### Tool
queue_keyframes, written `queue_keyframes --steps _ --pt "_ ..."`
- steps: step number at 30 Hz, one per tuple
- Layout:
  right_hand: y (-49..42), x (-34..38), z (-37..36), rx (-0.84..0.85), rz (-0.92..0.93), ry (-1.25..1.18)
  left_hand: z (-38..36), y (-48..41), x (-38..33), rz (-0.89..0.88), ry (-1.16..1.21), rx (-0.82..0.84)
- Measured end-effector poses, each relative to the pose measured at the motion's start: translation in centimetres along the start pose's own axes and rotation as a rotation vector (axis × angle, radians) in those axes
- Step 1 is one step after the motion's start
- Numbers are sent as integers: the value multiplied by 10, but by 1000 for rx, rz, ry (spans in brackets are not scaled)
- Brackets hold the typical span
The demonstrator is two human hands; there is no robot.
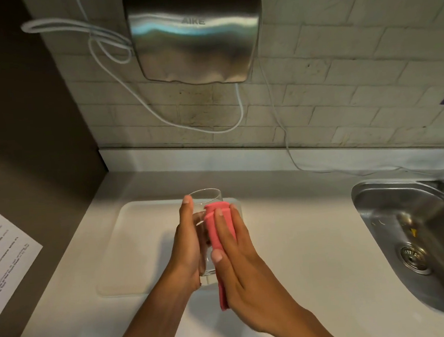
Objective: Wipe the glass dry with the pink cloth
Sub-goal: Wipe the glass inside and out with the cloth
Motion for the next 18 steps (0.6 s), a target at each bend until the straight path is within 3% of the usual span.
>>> queue_keyframes --steps 5,11,15,18 --pt "-8 10 5 -34 6 91 -2 0 4 -2 68 52" --pt "-19 6 15 -78 -80 -180 -3 10 3 18 -7 110" --pt "-4 6 0 -4 -6 10 4 -1 -1 47 82 4" --pt "-5 8 -2 26 -28 82 2 -2 2 64 125 13"
Point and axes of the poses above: each hand's wrist, its own y-axis away from the middle knuckle, its own z-axis out of the back of the hand, x = y × z, the point moved 2 cm from there along -y, towards the middle knuckle, and after that the axes turned 14 degrees about -z, right-handed, at the moved point
